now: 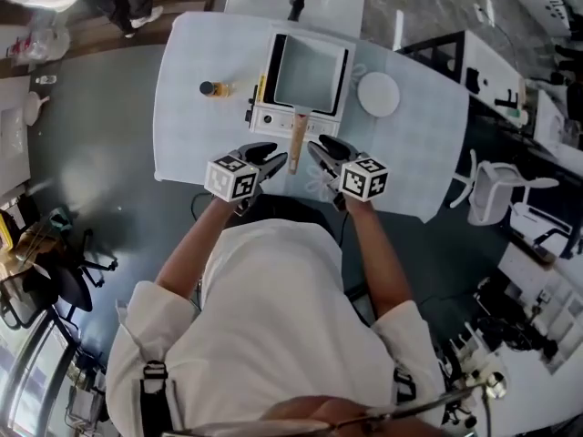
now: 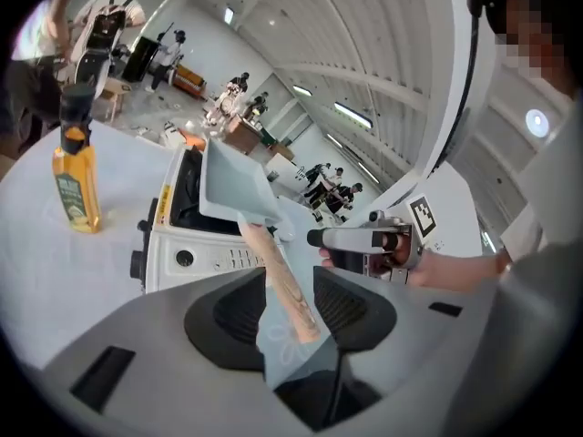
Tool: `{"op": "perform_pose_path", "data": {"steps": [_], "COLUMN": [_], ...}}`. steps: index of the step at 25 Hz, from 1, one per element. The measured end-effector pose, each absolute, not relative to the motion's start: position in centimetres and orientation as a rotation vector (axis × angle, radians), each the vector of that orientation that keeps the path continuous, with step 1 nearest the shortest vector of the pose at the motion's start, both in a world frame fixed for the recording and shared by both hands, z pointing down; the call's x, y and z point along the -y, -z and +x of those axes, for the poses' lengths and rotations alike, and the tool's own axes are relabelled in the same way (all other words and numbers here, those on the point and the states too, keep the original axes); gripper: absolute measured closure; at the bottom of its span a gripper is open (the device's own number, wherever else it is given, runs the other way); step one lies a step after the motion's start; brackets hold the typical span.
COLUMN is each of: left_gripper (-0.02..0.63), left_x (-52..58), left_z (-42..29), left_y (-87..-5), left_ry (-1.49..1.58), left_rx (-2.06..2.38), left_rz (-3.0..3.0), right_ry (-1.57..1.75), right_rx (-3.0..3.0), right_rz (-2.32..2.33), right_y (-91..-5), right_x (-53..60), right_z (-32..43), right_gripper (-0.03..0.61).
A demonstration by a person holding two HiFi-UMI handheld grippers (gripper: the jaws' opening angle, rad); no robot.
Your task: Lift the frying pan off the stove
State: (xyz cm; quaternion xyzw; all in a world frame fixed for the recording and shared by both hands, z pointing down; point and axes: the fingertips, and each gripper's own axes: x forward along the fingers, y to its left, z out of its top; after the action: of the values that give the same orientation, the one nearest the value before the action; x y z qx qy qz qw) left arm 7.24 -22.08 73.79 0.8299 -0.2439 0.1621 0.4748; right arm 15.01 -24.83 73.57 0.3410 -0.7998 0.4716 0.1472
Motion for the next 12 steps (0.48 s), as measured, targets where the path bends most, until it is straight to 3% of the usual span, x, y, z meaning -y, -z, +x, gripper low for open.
{"op": "perform_pose_path", "data": {"steps": [5, 12], "left_gripper": [0.352, 0.333], "left_x": [21.4, 20.9], "left_z": [9.5, 12.3], "left_y": [-76.5, -78.9], "left_ry": [-0.397, -0.421], "left_rx": [0.482, 0.379], "left_rz": [1.905, 1.844], "right_ry": [-1.579, -1.698], "right_rx": [2.218, 2.146], "right_rz": [0.929, 0.823], "right_y": [-76.9, -80.0], "right_x": [25.2, 25.4], "right_z": [14.0, 11.9], "right_gripper": [0.340, 0.316]}}
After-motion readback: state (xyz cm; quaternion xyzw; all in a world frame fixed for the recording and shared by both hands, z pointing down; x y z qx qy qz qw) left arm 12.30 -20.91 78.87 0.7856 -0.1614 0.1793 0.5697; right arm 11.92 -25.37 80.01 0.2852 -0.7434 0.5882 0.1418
